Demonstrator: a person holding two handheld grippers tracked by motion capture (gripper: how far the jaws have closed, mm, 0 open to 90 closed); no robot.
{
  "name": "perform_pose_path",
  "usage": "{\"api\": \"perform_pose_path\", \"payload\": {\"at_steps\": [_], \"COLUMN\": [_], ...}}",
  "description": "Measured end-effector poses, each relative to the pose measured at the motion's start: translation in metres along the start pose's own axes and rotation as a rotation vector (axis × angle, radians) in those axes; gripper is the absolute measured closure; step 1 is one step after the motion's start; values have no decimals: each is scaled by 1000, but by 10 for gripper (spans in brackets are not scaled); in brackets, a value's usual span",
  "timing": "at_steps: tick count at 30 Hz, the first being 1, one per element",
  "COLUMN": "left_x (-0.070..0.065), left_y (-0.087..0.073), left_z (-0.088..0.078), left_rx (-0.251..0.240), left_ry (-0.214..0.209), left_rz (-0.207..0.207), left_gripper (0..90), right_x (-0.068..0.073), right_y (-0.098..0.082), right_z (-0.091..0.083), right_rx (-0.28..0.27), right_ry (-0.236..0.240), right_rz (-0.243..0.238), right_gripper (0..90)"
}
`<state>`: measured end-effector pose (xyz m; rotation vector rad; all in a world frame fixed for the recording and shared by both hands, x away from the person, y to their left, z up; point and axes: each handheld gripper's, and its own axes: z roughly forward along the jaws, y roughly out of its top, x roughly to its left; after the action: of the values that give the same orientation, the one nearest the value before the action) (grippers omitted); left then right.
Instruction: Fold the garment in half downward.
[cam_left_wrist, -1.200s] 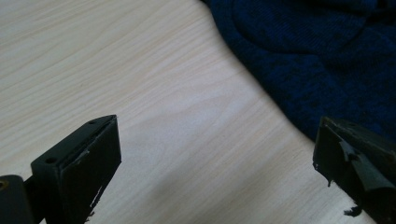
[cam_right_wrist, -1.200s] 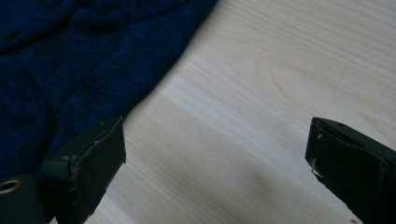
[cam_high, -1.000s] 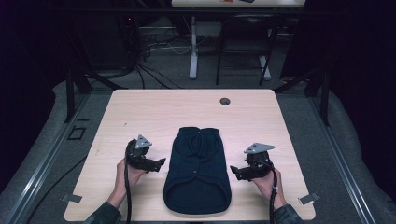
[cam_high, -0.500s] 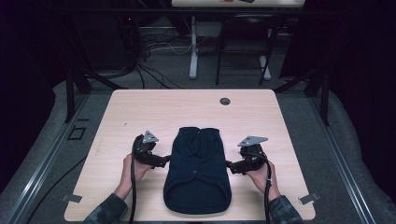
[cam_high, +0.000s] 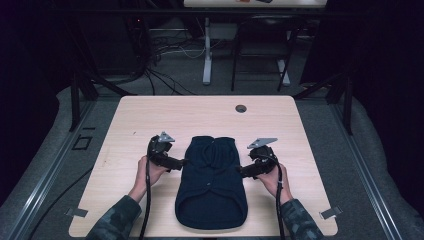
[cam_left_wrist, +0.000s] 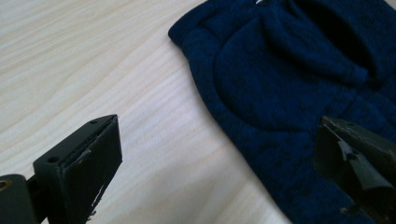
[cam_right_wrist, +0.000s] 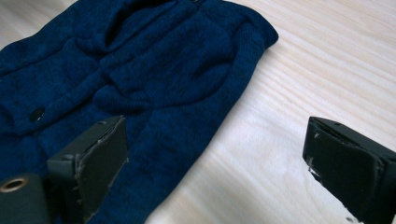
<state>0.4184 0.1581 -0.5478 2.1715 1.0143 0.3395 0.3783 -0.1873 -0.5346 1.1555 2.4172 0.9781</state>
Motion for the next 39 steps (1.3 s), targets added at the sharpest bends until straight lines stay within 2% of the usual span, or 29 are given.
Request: {"api": "perform_pose_path", "payload": {"at_steps": [3,5,9,17,24,29,34,37,39], "left_x": [1,1,1,3,3,7,6,5,6], "left_y": [7,8,15,26,34,41,48,50,50], "left_z": [5,7,15,29,42,53,64,69,70], "left_rx": [14,5,15,47,54,77,96,108,111], "left_ry": [-15,-8,-4,-29,-20,-20,-9,-9,-14], "left_rz": [-12,-15,-14,-27,-40,-57,-54,-53,-54], "left_gripper": [3,2,1,0,1,8,33,53,73], "right_x": [-1,-3,-7,-10,-13,-18,-21,-25,-28], "right_y": [7,11,17,28,38,45,51,53,54], "right_z": [6,11,20,34,50,61,69,75,77], "right_rx": [5,10,20,32,46,50,64,62,60], "right_ry": [5,8,10,16,7,-7,-20,-14,0], "right_rz": [0,11,19,31,34,46,49,79,109], "right_gripper": [64,64,64,50,49,124,143,155,202]}}
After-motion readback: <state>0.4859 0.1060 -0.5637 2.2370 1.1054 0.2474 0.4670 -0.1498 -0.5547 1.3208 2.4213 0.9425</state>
